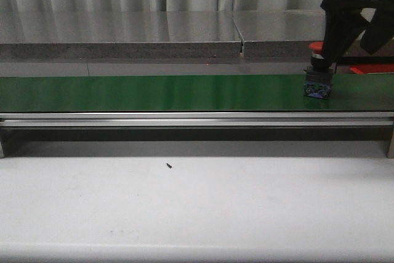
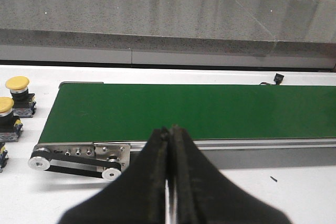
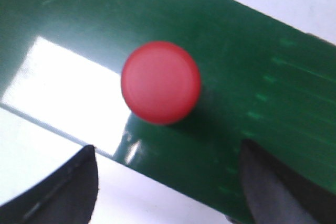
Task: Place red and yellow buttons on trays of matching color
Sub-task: 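Lower the right gripper onto the red button on the belt and grasp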
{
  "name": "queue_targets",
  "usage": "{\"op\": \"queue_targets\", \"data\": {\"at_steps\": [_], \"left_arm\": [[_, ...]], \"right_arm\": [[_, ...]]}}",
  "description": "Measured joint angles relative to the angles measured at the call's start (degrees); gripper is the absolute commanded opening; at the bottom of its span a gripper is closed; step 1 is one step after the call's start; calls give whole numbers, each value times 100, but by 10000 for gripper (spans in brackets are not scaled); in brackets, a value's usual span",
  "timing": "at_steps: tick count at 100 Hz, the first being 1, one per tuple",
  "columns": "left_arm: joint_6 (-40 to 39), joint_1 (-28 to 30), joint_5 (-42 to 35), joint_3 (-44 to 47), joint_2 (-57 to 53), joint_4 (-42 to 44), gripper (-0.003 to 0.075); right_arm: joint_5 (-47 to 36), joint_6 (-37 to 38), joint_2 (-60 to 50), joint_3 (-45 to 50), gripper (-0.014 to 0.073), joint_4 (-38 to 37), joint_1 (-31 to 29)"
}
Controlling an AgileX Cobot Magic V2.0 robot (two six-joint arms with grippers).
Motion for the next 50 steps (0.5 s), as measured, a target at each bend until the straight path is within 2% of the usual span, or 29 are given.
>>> {"op": "queue_targets", "data": {"at_steps": [24,29,44,50], "left_arm": [[0,0,0,0,0,0,-19],[0,0,0,0,0,0,-19],[0,0,0,0,0,0,-19],[0,0,0,0,0,0,-19]], "right_arm": [[57,-20,614,-550,530,79,4],[83,-20,740,-639,477,61,4],[314,261,968,-775,215,-60,-79],[385,320,983,-775,163,-70,-150]]}}
